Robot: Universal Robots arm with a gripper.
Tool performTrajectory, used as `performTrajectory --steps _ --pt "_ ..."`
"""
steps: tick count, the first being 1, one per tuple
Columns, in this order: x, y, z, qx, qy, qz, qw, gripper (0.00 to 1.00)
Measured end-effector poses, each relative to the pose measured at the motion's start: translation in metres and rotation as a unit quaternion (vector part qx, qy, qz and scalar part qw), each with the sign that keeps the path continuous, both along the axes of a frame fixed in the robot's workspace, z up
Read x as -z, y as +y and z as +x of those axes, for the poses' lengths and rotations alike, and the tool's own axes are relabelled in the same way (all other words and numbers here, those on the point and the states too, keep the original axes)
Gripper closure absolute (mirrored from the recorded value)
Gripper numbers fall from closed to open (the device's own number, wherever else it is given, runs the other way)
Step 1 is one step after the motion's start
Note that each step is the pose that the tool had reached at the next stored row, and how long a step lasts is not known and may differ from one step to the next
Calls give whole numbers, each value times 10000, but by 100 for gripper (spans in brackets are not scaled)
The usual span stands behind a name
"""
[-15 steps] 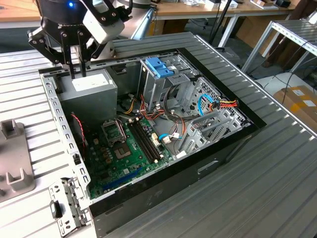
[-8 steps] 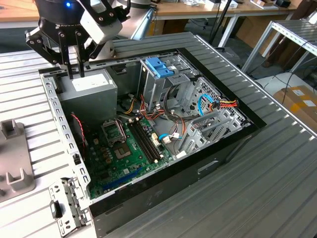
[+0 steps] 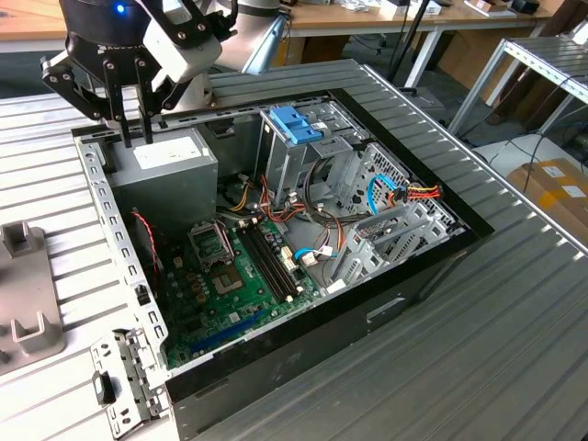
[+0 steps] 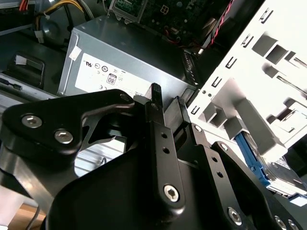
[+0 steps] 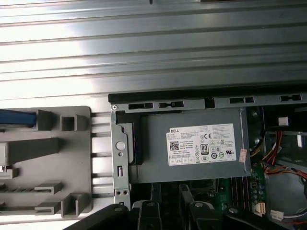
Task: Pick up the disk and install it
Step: 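Reach for the disk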
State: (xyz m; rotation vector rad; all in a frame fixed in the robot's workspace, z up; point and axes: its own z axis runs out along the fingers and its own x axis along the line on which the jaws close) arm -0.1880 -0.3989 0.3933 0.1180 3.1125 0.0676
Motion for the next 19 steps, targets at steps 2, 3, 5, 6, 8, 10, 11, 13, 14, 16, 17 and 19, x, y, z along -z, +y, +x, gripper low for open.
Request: performTrajectory --steps 2,3,5,6,8,10,11,13,14,16,17,19 --pt "0 0 -14 0 0 0 10000 71" --pt "0 0 -19 0 0 0 10000 71" --pt "0 0 -29 0 0 0 10000 71" --pt "0 0 -35 0 0 0 10000 71" --pt "0 0 -43 0 0 0 10000 71" --pt "0 0 -53 0 0 0 10000 71" --pt "0 0 -57 0 0 0 10000 71" --pt "0 0 -68 0 0 0 10000 71" --pt "0 0 -73 0 0 0 10000 71" --pt "0 0 -89 0 0 0 10000 71" --pt "0 0 -95 0 0 0 10000 71" --pt "0 0 -109 0 0 0 10000 71"
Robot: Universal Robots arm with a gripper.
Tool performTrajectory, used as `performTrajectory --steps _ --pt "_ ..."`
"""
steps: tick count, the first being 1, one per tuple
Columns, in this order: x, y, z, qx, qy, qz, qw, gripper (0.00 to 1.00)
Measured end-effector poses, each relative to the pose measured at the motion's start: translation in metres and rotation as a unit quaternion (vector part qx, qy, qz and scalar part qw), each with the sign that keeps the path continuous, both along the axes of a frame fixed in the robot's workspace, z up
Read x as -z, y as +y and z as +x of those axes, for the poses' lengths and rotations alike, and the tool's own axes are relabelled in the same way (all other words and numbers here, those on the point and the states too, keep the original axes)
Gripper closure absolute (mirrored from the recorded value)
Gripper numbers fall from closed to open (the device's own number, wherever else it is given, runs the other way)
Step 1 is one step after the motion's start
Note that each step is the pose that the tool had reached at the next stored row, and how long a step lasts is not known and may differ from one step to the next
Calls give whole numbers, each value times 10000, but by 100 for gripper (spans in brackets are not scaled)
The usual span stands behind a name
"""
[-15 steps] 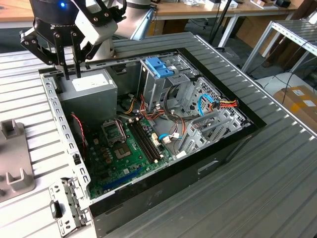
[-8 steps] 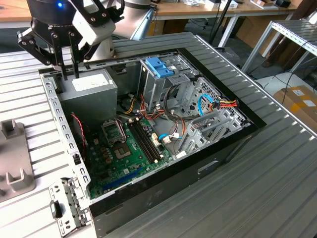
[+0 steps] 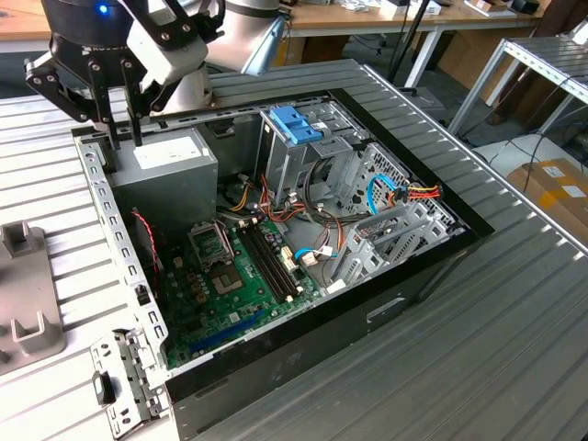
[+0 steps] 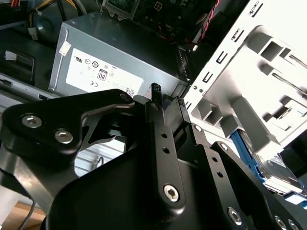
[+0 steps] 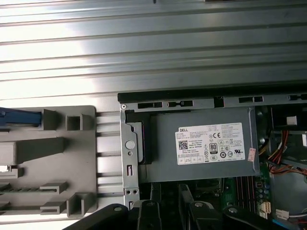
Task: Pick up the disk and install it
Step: 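Reach for the disk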
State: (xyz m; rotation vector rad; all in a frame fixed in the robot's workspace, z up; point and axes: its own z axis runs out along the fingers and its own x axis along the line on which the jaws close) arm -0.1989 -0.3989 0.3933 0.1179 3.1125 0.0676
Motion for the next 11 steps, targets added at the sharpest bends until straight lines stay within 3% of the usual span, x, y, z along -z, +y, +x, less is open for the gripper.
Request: performTrajectory --steps 11 --pt "0 0 -57 0 0 0 10000 71"
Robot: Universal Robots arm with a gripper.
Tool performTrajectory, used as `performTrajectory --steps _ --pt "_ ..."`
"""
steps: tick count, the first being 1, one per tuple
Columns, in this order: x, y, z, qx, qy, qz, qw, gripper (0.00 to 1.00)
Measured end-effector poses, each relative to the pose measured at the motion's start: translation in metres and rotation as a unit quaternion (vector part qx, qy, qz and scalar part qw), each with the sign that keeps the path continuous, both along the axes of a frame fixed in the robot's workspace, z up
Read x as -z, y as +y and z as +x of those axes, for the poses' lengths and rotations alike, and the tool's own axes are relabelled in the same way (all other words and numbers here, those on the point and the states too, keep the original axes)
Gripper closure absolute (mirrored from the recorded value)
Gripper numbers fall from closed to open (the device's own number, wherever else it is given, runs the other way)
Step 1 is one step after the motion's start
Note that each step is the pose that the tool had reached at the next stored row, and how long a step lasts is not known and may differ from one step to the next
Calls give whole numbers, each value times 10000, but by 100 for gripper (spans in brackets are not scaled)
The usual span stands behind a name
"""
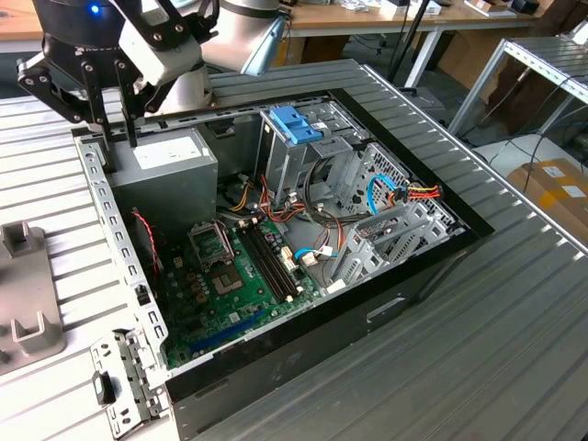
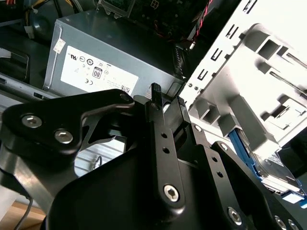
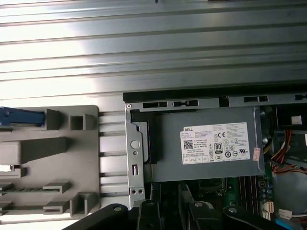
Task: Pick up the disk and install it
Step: 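Reach for the disk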
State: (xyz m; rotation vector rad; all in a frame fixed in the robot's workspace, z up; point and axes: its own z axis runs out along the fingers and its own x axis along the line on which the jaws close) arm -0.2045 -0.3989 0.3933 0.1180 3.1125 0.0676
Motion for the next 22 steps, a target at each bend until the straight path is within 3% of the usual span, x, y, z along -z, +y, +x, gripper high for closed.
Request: performTrajectory --steps 22 --pt "0 0 -119 0 0 0 10000 71"
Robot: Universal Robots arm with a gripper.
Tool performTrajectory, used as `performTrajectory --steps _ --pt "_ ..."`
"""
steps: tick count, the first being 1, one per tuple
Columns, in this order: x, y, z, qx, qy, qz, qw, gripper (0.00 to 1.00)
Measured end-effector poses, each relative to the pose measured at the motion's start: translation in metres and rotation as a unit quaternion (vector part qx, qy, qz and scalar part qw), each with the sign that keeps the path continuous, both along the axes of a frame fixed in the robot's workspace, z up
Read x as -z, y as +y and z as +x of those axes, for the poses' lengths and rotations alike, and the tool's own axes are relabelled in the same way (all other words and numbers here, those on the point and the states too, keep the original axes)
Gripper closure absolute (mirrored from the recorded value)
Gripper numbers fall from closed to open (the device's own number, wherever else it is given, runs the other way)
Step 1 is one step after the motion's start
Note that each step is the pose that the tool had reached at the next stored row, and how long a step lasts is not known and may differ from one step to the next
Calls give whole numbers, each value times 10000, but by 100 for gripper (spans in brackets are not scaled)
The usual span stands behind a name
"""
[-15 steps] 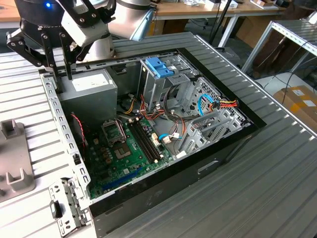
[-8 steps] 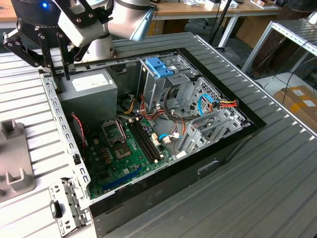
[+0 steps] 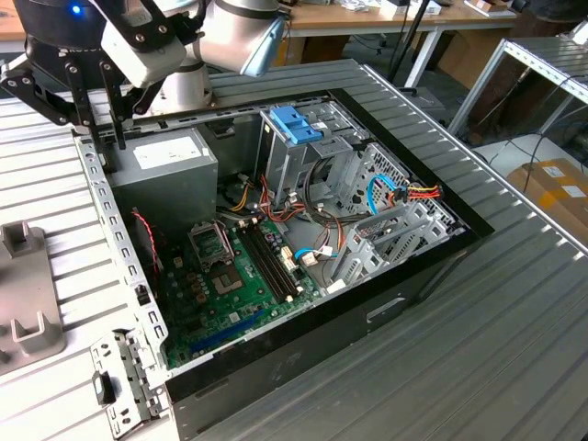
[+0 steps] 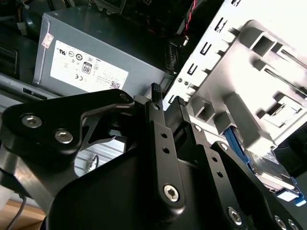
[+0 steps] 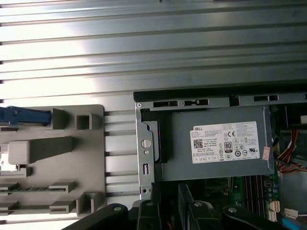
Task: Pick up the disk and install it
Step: 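Reach for the disk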
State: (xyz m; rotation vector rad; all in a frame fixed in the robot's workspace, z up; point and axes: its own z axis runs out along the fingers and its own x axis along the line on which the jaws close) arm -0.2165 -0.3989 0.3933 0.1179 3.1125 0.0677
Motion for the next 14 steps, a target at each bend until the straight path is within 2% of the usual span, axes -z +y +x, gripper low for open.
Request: performTrajectory --steps 14 --pt "0 0 -87 0 0 0 10000 71"
